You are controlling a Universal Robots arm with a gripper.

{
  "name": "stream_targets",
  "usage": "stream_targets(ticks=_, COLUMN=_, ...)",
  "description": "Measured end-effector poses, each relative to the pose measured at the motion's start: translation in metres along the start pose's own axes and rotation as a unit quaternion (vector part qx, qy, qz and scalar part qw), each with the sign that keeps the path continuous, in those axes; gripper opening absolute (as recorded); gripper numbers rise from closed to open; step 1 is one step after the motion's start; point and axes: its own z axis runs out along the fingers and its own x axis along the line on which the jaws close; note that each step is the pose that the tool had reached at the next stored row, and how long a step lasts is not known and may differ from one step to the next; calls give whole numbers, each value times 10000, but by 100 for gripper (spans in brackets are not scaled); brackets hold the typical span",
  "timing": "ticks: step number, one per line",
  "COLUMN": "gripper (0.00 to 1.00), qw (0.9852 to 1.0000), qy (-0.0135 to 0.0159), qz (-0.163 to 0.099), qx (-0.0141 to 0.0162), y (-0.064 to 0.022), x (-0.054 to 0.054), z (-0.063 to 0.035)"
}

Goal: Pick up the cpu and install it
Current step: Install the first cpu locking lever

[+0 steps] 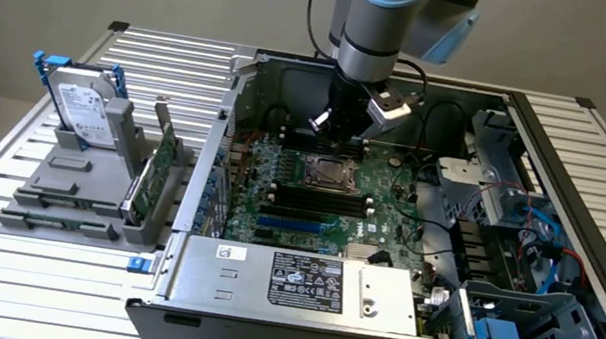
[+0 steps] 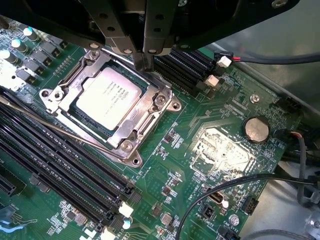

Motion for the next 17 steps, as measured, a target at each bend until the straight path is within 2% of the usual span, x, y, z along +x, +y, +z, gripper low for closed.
stream_targets(ticks=17, gripper=11, qw=10000, qy=1, qz=0, qx=0, y=-22, x=16, z=10)
